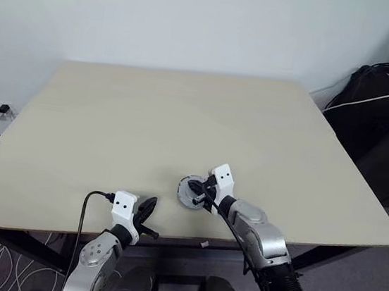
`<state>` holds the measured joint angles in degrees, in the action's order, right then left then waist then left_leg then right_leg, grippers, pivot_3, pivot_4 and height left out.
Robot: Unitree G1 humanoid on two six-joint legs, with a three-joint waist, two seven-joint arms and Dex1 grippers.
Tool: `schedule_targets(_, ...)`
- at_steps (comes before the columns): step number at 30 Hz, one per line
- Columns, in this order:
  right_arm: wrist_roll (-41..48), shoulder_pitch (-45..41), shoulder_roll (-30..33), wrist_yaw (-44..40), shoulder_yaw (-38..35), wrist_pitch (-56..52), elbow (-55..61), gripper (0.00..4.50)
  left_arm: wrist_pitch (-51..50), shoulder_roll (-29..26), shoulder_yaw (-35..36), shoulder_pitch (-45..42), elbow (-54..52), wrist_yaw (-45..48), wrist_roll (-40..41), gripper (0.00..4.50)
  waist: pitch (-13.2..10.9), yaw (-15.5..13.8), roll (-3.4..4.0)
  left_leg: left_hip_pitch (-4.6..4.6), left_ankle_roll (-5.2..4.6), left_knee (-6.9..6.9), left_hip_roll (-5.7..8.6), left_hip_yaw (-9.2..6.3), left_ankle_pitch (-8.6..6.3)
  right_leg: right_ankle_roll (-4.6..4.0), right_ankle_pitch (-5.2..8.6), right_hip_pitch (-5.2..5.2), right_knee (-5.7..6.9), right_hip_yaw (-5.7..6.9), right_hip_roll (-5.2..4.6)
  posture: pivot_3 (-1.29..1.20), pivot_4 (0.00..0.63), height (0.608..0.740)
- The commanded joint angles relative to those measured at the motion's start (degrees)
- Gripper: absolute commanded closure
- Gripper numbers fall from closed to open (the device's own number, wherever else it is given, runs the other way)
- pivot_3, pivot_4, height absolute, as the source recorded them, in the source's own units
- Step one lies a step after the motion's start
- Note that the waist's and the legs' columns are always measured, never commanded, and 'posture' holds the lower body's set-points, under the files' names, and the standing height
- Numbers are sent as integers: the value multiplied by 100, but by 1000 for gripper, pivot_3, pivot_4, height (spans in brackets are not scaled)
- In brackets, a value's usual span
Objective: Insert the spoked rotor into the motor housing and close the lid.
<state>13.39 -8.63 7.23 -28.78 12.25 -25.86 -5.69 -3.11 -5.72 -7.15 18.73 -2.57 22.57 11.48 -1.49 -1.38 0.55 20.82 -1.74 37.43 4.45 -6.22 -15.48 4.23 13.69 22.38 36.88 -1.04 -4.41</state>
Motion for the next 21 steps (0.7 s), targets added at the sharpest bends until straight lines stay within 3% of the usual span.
schedule_targets(1, -56, -101, -80, 33, -32, 143, -63, 4494, 106, -5, 43, -92, -103, 2, 16, 4500, 5, 7, 4, 0, 0, 0, 0, 0, 0, 0, 0, 0, 0, 0, 0, 0, 0, 740)
schedule_targets(6, 200, -122, 188, -370, -31, 13, 921, 4494, 144, -14, 68, -82, -54, 9, 22, 4500, 6, 15, 9, 0, 0, 0, 1, 0, 0, 1, 0, 0, 0, 0, 0, 0, 0, 740)
schedule_targets(9, 345, -214, 511, -675, -52, -148, 1389, 3911, 165, -9, 62, -101, 8, 45, 35, 4500, 6, 15, 9, 1, 0, -1, 1, -1, 0, 9, -3, 1, -1, 0, -1, 0, 0, 740)
schedule_targets(15, 179, -528, 1258, -1326, 119, -32, 1232, 1959, 199, 30, 35, -148, 99, 78, 38, 4500, 7, 10, 7, 1, -1, 0, 2, 0, 0, 22, 12, -1, -2, 1, -2, 0, 0, 740)
schedule_targets(21, -152, -839, 1505, -1937, 358, 825, 354, 55, 220, 54, 30, -95, 37, 26, 28, 4500, 7, 16, 6, 1, -1, -2, 0, 1, 0, 4, -1, 1, -3, 1, -1, 0, 0, 740)
